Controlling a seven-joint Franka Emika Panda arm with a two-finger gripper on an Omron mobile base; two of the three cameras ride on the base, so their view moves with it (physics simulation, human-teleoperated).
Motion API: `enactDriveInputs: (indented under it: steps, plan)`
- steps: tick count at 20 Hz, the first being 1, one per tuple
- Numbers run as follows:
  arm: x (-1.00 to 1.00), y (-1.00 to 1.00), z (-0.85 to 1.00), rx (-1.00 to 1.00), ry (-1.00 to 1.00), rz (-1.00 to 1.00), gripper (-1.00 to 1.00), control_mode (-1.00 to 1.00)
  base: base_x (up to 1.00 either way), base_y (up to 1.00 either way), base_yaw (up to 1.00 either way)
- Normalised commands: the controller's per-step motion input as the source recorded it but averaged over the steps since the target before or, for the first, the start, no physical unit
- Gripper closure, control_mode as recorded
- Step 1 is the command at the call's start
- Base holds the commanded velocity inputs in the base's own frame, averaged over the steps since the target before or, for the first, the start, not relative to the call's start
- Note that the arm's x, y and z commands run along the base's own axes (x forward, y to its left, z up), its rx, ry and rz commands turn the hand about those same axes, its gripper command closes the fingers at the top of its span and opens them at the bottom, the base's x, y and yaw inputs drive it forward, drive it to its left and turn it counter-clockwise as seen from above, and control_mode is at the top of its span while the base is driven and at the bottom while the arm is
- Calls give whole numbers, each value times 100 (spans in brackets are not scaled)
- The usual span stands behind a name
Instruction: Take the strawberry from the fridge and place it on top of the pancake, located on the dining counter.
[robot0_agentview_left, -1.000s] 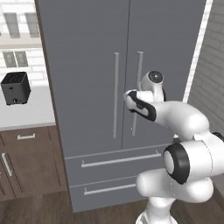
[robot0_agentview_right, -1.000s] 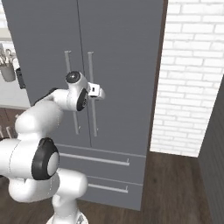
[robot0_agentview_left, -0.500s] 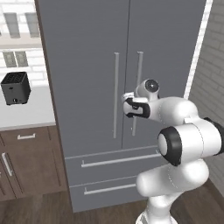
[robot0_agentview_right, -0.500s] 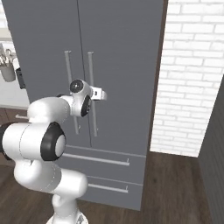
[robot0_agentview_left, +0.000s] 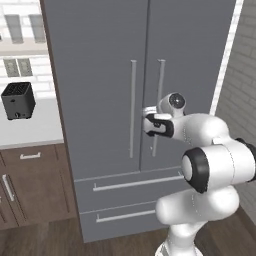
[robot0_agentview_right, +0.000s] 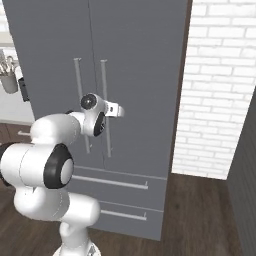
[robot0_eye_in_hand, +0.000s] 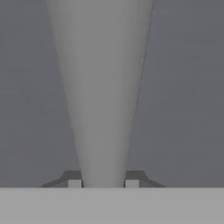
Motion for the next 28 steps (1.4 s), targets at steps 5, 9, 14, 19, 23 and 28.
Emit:
enactDriveInputs:
  steps: [5,9,14,19,23,28]
  plan:
    - [-94,-43,12,0,0,-5,100,-100,0,0,0]
    - [-100,-40,0,0,3,-10,100,-100,0,0,0]
    - [-100,-5,11,0,13,-10,-100,-100,0,0,0]
    - [-100,44,68,-1,11,-2,-100,-100,0,0,0]
    - [-100,78,69,-7,24,0,-100,-100,0,0,0]
    - [-87,88,42,-10,24,0,-100,-100,0,0,0]
